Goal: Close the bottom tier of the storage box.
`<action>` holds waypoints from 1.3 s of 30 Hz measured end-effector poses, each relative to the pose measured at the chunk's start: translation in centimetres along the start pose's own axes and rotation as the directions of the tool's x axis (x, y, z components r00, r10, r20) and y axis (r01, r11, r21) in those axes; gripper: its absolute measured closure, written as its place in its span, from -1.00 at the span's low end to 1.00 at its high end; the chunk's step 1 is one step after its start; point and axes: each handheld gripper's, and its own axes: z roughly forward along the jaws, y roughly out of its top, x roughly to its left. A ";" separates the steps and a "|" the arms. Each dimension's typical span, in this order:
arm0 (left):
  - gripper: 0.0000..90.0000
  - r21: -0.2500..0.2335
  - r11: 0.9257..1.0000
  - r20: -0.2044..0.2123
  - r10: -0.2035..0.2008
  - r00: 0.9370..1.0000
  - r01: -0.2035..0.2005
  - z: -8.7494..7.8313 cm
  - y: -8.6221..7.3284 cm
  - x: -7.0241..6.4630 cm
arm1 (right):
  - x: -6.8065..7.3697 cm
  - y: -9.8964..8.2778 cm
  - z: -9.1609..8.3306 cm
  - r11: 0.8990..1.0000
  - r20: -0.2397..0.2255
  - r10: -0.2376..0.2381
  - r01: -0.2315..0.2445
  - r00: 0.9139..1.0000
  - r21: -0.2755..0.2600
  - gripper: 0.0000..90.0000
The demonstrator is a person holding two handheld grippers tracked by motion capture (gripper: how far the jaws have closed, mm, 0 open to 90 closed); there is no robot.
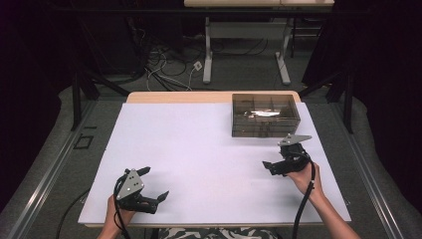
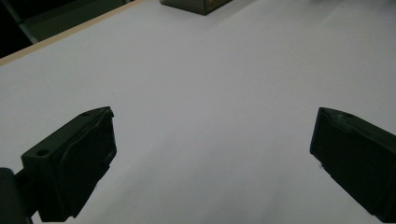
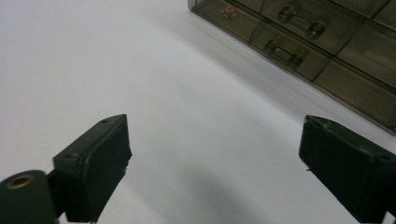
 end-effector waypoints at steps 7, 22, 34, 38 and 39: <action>-0.99 0.000 1.000 0.002 0.003 1.000 -0.003 0.0 0.0 0.0 | 1.4 -1.0 -0.8 1.000 -0.046 -0.024 0.024 0.999 -0.003 -0.97; -0.99 -0.001 1.000 0.002 0.000 1.000 0.000 0.0 0.0 0.0 | 3.5 -3.1 -2.7 0.999 -0.076 -0.044 0.042 0.996 -0.029 -1.00; -0.99 -0.001 1.000 0.002 0.000 1.000 0.000 0.0 0.0 0.0 | 4.5 -5.2 -3.3 0.998 -0.072 -0.054 0.052 0.996 -0.024 -1.00; -0.99 -0.002 1.000 0.002 -0.001 1.000 0.001 0.0 0.0 0.0 | 4.8 -5.6 -3.5 0.998 -0.074 -0.055 0.054 0.996 -0.013 -1.00; -0.99 -0.002 1.000 0.003 -0.002 1.000 0.002 0.0 0.0 -0.1 | 4.9 -5.6 -3.6 0.998 -0.074 -0.065 0.064 0.995 -0.012 -1.00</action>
